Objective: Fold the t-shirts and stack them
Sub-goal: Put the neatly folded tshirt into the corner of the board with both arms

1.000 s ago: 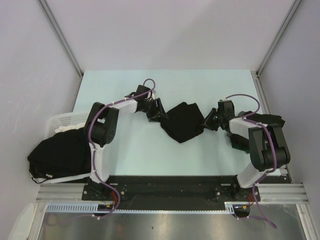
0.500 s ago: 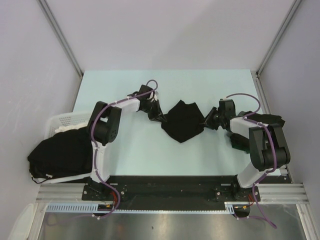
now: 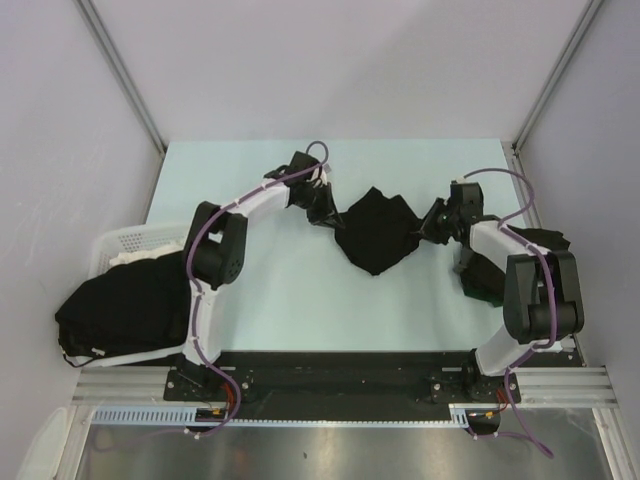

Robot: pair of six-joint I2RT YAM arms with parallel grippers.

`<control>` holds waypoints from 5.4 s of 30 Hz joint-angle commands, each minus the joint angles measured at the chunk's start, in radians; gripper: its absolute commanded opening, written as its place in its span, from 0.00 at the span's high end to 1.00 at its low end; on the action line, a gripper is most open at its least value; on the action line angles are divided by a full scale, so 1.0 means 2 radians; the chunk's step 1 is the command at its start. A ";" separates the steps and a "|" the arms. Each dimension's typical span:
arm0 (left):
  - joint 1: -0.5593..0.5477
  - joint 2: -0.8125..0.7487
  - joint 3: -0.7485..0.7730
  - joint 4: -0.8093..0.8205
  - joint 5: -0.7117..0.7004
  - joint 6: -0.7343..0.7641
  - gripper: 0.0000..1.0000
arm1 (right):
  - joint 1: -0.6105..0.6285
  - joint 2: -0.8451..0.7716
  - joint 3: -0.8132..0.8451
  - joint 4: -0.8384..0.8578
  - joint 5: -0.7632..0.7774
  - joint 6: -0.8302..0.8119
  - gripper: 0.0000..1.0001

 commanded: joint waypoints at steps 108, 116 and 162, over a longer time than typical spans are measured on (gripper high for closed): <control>-0.244 0.222 0.414 0.307 0.043 -0.293 1.00 | -0.194 -0.365 0.093 -0.429 0.454 -0.104 1.00; -0.244 0.223 0.410 0.304 0.062 -0.298 1.00 | -0.200 -0.351 0.052 -0.385 0.491 -0.132 1.00; -0.228 0.244 0.413 0.330 0.073 -0.323 1.00 | -0.200 -0.319 -0.066 -0.175 0.577 -0.283 1.00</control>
